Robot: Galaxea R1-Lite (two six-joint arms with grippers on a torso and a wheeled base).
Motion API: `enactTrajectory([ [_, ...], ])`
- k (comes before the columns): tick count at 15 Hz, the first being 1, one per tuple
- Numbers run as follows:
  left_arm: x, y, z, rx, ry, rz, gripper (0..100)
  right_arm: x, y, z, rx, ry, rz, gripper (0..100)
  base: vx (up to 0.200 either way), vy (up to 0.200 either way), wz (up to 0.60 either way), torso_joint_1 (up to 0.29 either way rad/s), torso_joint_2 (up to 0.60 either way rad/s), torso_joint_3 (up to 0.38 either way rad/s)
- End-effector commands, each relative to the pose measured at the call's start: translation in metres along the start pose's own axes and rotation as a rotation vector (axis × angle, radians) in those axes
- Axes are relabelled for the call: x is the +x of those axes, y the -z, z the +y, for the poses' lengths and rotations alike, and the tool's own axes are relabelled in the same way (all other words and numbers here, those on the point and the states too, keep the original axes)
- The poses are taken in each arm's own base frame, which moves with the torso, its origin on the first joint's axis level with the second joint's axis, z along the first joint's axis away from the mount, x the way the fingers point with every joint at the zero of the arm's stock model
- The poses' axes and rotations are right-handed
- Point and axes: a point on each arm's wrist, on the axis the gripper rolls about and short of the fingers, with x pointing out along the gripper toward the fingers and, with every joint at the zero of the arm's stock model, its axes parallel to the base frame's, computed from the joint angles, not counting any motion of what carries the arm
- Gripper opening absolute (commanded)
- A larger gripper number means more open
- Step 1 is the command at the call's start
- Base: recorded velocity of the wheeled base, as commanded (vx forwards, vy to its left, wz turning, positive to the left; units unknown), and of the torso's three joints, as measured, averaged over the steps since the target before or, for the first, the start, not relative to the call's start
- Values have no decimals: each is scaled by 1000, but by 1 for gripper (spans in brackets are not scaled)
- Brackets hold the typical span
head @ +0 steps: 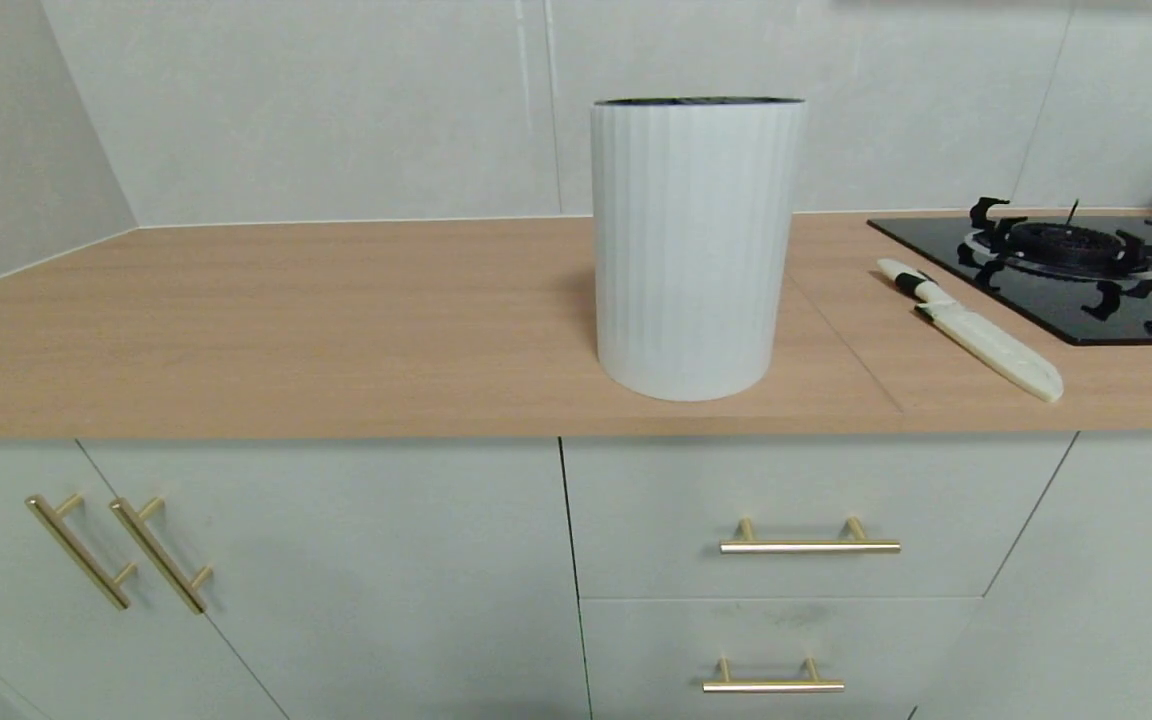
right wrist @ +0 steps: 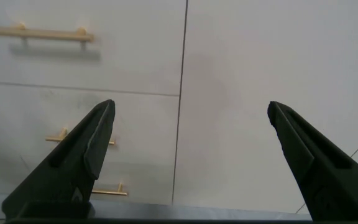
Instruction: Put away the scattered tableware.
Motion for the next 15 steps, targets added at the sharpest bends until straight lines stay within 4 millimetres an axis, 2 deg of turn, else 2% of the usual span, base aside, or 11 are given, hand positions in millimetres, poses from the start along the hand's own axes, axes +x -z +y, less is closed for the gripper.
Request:
enactTrajectory([
  [1, 0, 0, 0, 0, 0, 2, 100, 0, 0, 0, 0, -1, 2, 100, 0, 0, 0, 163, -525, -290],
  [15, 0, 0, 0, -1, 0, 2, 100, 0, 0, 0, 0, -1, 2, 100, 0, 0, 0, 196, -481, -283],
])
